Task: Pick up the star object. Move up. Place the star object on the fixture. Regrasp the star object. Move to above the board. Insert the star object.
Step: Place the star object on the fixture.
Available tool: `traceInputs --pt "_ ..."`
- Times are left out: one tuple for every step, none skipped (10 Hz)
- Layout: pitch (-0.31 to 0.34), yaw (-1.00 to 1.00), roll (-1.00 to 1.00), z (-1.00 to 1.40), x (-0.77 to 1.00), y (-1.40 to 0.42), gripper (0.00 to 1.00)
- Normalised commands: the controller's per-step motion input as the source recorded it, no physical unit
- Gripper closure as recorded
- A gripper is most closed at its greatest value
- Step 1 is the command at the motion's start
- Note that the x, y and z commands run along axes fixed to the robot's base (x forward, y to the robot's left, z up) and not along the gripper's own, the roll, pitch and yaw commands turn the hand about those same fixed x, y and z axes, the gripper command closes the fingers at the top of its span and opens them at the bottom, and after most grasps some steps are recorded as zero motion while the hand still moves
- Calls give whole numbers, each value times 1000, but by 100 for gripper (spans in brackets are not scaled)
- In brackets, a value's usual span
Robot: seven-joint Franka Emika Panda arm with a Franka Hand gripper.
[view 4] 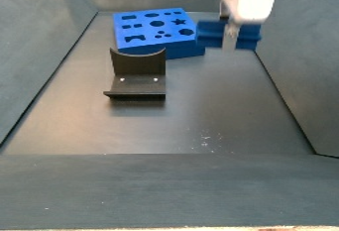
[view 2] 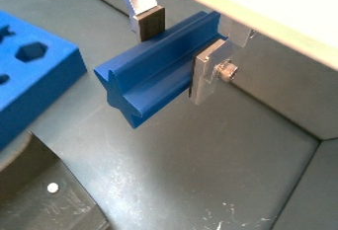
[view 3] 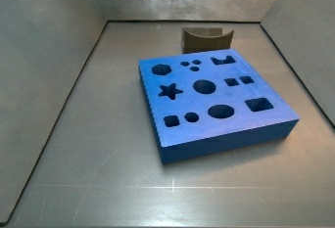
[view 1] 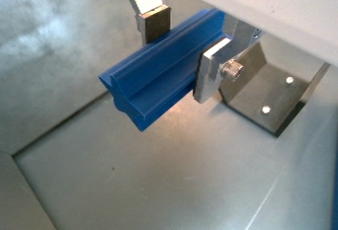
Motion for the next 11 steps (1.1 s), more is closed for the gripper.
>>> traceInputs --pt "58 -21 4 621 -12 6 100" --pt "69 -23 4 409 0 9 100" --pt "80 -25 4 250 7 11 100" --pt "29 1000 -30 -477 1000 -817 100" --pt "29 1000 -29 -497 1000 -811 100" --pt "26 1000 -27 -446 1000 -707 100" --pt "26 1000 -28 -413 1000 -653 100" --pt "26 1000 -28 -341 1000 -543 100" --pt "28 1000 -28 -312 1000 -487 100" --pt "26 1000 -27 -287 1000 -430 100" --pt "25 1000 -26 -270 1000 -396 100"
